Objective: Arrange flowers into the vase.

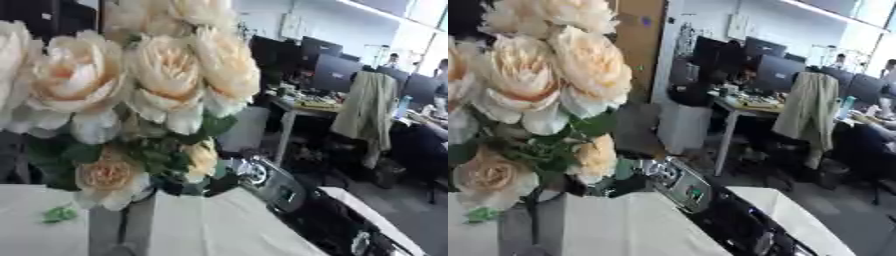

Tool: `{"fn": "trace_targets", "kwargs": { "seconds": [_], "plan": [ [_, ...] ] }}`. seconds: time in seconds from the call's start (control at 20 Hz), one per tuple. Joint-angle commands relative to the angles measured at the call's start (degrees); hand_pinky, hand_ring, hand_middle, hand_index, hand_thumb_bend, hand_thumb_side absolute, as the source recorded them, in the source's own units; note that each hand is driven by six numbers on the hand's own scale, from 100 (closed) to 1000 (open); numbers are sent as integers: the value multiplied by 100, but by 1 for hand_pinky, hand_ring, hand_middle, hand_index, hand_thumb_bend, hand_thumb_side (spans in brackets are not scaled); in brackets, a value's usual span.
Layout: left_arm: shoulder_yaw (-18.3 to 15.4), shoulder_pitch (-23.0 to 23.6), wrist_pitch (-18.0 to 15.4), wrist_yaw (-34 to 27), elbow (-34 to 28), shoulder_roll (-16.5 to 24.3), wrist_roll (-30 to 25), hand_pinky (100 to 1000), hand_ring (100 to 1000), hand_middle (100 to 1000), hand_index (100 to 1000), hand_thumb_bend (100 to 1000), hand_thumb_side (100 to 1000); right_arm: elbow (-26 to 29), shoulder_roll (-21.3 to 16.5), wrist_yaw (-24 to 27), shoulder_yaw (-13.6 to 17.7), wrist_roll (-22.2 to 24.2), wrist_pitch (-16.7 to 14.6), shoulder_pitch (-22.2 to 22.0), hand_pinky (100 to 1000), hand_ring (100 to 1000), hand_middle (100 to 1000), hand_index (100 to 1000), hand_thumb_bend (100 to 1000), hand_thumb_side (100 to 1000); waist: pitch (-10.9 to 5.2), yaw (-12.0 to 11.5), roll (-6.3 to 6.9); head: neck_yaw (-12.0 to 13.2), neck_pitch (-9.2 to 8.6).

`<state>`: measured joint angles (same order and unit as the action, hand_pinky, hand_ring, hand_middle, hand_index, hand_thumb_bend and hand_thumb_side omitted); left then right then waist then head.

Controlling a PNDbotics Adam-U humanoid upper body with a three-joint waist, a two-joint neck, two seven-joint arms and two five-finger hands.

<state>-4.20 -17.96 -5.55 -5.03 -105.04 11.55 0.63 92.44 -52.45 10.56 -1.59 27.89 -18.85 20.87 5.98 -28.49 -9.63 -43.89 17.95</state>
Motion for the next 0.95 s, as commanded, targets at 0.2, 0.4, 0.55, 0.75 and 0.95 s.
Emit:
{"fn": "trace_targets", "kwargs": {
  "seconds": [0.2,0.4,0.55,0.75,0.95],
  "plan": [
    [-92,23,-18,-9,-83,99,63,733,649,623,712,978,849,-10,-384,157,217,-119,-7,-114,1000,1000,955,891,315,803,-52,159,153,72,-16],
    [-147,81,-31,6,-105,154,133,732,651,624,711,979,849,89,-469,190,330,-283,-59,-353,1000,1000,945,887,286,786,-58,350,211,162,11],
    [-177,128,-32,23,-109,198,183,732,653,626,711,978,849,237,-508,134,451,-501,-94,-633,1000,1000,926,871,228,752,-73,551,236,283,38],
    [-206,229,-36,52,-109,283,231,731,653,626,710,979,850,477,-527,-86,674,-966,-200,-1218,954,1000,882,822,164,736,-147,907,264,490,131],
    [-226,331,-43,78,-111,372,264,731,654,627,710,981,851,912,-431,-413,910,-1446,-308,-1922,910,1000,861,795,127,755,-212,1267,294,645,229]
  ]
}}
